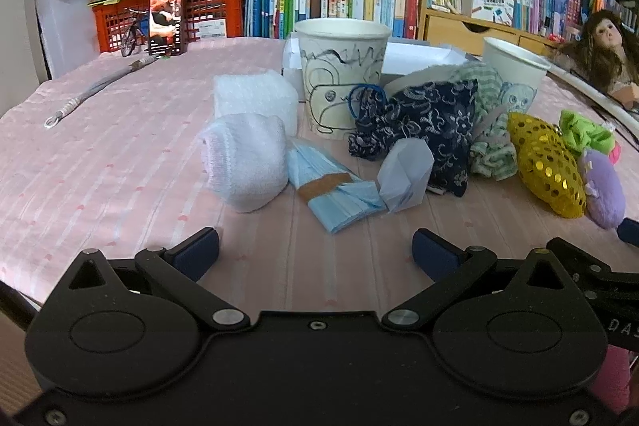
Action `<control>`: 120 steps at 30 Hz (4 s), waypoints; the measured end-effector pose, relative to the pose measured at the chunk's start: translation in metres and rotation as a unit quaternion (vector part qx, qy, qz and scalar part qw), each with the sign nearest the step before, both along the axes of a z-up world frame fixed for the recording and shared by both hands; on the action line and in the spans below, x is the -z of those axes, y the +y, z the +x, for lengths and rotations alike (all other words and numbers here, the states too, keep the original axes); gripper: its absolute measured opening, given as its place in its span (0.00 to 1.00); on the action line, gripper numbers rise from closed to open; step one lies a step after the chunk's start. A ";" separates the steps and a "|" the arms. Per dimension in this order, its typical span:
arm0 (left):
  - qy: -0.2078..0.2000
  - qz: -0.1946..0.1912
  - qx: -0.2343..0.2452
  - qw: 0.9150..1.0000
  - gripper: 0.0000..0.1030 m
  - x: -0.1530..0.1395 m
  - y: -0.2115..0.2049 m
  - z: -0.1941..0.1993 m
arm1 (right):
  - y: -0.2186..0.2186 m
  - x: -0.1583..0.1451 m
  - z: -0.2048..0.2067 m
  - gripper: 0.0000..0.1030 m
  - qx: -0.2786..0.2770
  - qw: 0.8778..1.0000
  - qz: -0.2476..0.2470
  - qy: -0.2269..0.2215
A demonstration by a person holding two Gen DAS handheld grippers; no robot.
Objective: Organize books
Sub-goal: 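Grasp the white folded paper with the left tool while the right tool grasps the purple plush, then carry the white paper and purple plush over the grey metal tray with both tools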
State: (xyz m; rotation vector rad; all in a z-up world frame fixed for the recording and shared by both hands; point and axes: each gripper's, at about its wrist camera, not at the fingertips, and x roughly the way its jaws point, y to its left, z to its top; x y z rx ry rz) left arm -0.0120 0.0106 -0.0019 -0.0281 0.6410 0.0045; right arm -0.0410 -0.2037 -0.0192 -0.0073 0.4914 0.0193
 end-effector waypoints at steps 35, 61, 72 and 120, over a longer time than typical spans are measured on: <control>-0.075 0.019 0.083 0.994 0.53 -0.001 -0.045 0.013 | -0.039 -0.008 0.027 0.85 0.067 0.996 0.049 -0.042; -0.061 -0.001 0.092 0.994 0.25 -0.018 -0.039 0.018 | -0.037 -0.020 0.033 0.63 0.055 0.994 0.093 -0.014; -0.069 -0.009 0.095 0.993 0.25 -0.030 -0.035 0.015 | -0.030 -0.035 0.027 0.62 0.040 0.996 0.078 -0.032; -0.003 -0.047 0.085 0.995 0.25 -0.143 0.003 0.228 | -0.013 -0.130 0.211 0.62 -0.055 0.991 0.120 0.021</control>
